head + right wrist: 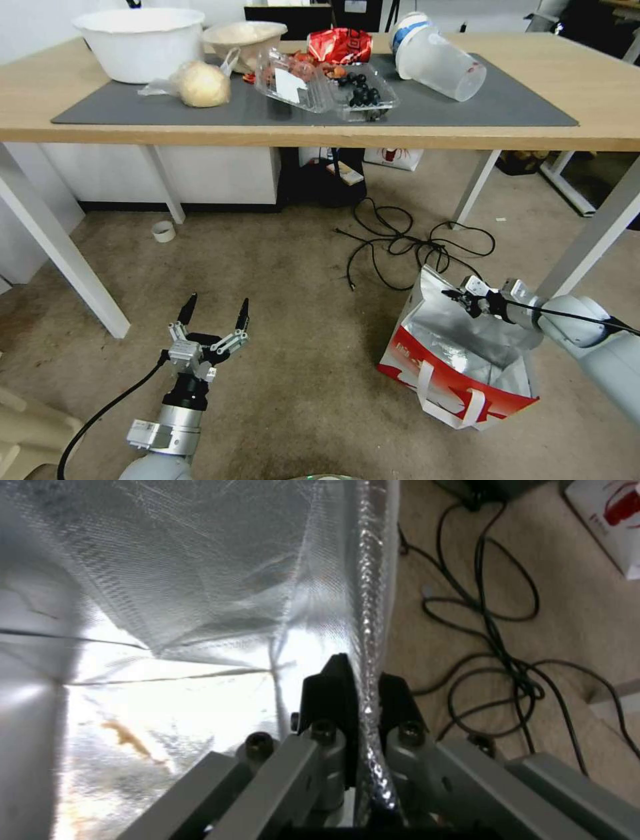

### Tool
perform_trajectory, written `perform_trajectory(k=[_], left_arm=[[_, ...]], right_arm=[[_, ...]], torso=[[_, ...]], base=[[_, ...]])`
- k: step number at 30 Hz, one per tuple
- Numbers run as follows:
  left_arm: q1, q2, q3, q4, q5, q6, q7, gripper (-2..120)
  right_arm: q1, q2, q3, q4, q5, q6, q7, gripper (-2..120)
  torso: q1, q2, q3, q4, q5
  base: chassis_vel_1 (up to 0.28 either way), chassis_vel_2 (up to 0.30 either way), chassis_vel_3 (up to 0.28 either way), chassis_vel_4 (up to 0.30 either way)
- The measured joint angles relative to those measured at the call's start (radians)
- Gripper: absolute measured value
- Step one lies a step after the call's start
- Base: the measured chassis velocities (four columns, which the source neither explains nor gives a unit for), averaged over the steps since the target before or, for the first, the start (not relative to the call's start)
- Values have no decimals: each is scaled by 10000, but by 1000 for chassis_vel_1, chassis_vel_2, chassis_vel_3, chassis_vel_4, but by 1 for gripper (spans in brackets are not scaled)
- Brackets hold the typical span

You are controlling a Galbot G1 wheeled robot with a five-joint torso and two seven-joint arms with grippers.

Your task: Pick up the food delivery bag from the floor and place it on the table.

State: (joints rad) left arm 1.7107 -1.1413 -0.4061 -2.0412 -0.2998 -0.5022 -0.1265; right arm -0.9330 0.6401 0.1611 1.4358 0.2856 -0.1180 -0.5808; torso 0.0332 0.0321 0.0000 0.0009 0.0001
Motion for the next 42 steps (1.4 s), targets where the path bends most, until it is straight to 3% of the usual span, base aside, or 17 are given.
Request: perform_trajectory(k=[7,19,31,42], left_arm=[[121,52,-73,-102,10,116,9,100],[-72,87,-113,-103,-14,155,58,100],[-310,129,-240,-16,-140,273,42,100],[-420,195,-305,-16,-216,413,30,100]], right_arm=[[-544,-366,386,853,1327,-144,-98,0],[-222,-1112,196,3002,3851,-1535,-612,0],[1463,-1526,-1684,3996,6180,-2419,-682,0],[3008,-2062,-3061,4341,6737,-2750,-1086,0]], torso=[[0,1,0,-4,-1],[0,1,0,-2,-2],[1,1,0,-1,-3],[1,1,1,-3,0]], base=[[0,0,0,0],[0,0,0,0],[0,0,0,0],[0,0,0,0]])
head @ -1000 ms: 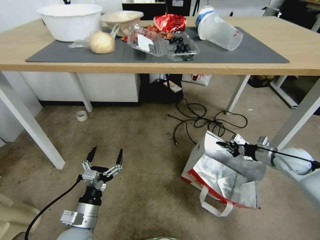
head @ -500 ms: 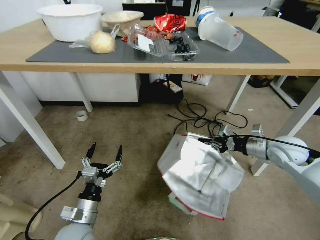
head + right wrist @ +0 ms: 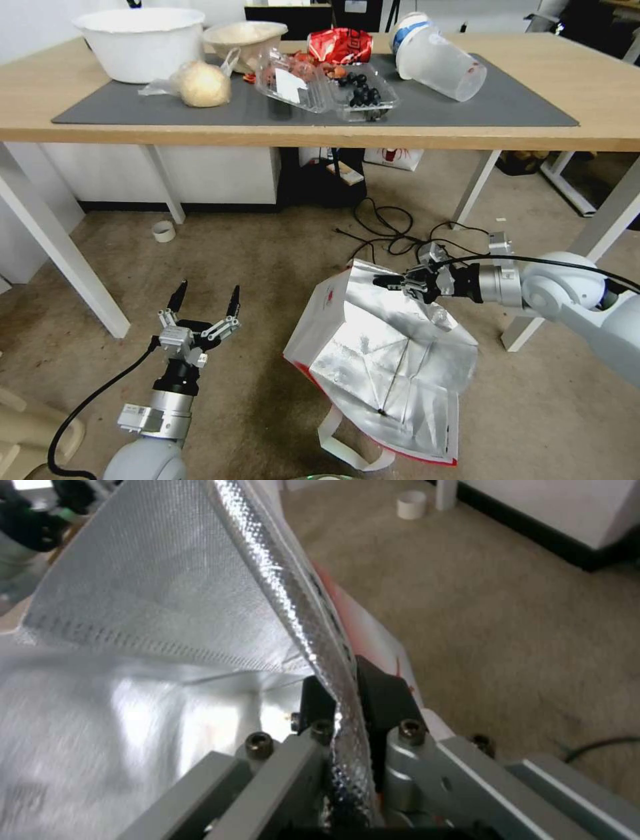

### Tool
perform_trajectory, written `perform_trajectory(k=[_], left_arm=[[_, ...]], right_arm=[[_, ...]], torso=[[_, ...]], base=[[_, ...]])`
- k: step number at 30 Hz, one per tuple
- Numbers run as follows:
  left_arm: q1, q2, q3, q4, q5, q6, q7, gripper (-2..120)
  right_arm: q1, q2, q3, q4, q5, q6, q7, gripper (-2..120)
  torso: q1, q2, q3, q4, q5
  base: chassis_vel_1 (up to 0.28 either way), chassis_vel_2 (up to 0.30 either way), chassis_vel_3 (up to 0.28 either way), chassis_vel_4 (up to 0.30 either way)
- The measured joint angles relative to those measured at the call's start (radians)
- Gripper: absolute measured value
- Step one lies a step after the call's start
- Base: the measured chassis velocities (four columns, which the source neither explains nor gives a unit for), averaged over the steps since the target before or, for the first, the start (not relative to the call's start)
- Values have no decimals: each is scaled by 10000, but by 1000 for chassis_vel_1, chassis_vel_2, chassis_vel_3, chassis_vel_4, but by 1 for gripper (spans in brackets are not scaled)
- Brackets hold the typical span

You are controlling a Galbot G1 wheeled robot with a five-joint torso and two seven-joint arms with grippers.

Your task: Pick up the food delivery bag from the floor and place it on the table.

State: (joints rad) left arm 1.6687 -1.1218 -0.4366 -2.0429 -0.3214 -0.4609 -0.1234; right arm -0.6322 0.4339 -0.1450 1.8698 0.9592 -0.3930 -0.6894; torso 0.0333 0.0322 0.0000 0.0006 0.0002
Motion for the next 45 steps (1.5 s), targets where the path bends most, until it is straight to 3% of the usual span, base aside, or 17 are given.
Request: perform_trajectory(k=[16,45], left_arm=[[-116,89,-12,56,-154,33,-9,100],[-145,91,29,-358,-88,180,266,100]], right_arm=[[1192,-93,-790,-5,325,-51,-232,0],[318,-72,-303,20,-29,84,-217,0]], torso=[[0,0,0,0,-2],[0,0,-1,0,-2]], base=[[0,0,0,0],[0,0,0,0]])
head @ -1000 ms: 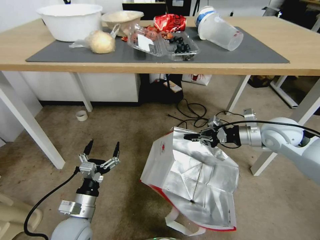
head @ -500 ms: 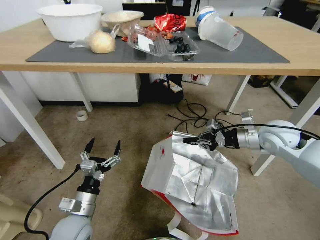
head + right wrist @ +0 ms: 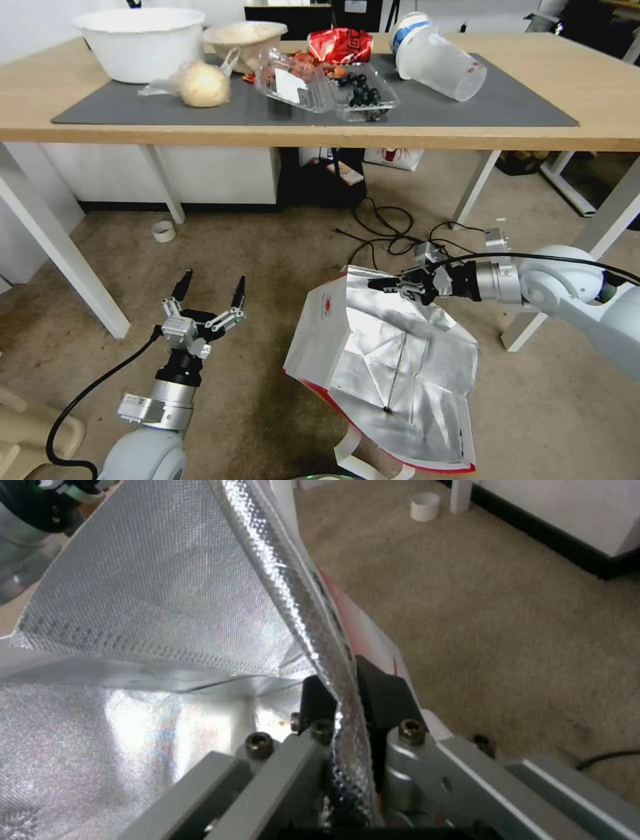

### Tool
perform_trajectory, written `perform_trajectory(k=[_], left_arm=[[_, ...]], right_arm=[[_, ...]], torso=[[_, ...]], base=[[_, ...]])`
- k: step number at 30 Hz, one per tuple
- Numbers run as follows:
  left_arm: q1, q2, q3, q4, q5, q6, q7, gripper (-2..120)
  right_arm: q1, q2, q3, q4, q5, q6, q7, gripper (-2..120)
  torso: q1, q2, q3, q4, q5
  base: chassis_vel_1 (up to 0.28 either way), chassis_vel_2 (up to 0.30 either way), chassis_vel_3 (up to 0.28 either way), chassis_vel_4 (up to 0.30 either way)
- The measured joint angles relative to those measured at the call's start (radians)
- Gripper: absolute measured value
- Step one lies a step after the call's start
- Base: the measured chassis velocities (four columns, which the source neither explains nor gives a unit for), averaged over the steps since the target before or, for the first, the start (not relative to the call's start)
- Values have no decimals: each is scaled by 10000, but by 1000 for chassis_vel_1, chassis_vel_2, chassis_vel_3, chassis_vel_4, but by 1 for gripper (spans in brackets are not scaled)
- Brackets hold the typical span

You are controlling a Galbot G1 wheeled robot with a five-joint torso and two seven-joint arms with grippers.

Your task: Pick up the food delivery bag from the floor and place it on the table.

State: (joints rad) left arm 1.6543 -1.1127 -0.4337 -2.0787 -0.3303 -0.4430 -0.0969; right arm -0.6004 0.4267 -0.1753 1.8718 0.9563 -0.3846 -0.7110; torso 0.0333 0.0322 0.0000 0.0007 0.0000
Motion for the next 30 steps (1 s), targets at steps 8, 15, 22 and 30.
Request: perform_trajectory(k=[8,15,22,30], left_arm=[[73,-29,-13,2,3,-40,63,100],[88,-39,-15,-12,-7,-53,133,100],[43,2,-7,25,-211,-115,268,100],[-50,59,9,133,-423,-204,488,100]], right_arm=[[-39,-42,38,43,-4,18,-38,0],[-69,-17,40,62,-32,32,-41,0],[-78,-12,39,54,-45,64,-54,0],[-51,-14,21,-14,-62,90,-91,0]], torso=[[0,0,0,0,0],[0,0,0,0,-1],[0,0,0,0,0],[9,139,110,-1,-1]], base=[[0,0,0,0],[0,0,0,0],[0,0,0,0],[0,0,0,0]])
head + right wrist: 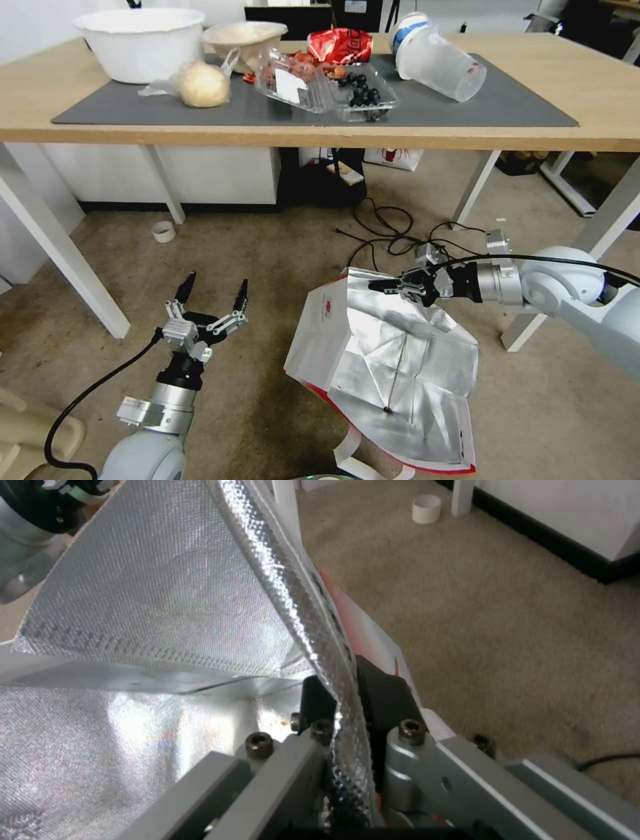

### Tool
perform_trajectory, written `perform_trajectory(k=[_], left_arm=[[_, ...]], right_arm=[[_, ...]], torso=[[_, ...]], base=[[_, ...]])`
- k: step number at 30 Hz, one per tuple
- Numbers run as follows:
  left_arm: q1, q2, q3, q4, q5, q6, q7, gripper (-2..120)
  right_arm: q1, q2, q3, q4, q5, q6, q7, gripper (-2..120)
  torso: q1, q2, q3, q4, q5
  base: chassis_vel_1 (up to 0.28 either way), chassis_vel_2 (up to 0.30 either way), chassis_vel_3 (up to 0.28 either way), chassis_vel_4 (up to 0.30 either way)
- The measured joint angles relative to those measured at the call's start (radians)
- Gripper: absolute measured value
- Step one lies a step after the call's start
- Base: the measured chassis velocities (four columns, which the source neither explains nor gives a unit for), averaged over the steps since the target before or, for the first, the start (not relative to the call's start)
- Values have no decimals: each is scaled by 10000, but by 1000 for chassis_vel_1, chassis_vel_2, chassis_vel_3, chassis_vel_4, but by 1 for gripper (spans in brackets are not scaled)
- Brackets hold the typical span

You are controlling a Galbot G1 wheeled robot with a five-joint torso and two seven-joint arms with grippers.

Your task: Pick up the food delivery bag from the floor and place it on the table.

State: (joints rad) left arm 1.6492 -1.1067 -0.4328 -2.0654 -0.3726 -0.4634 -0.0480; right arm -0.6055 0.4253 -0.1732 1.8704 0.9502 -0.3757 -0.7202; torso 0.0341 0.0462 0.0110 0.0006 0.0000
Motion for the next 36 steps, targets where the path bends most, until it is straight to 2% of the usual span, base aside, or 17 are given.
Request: perform_trajectory(k=[24,36], left_arm=[[-120,191,9,-39,-413,51,18,100],[-96,183,-8,-74,-451,58,-2,100]], right_arm=[[36,21,-42,-12,13,0,-114,0],[50,-2,-42,-4,23,-3,-227,0]], torso=[[98,1018,933,0,1],[195,1461,1281,0,0]], base=[[0,0,0,0],[0,0,0,0]])
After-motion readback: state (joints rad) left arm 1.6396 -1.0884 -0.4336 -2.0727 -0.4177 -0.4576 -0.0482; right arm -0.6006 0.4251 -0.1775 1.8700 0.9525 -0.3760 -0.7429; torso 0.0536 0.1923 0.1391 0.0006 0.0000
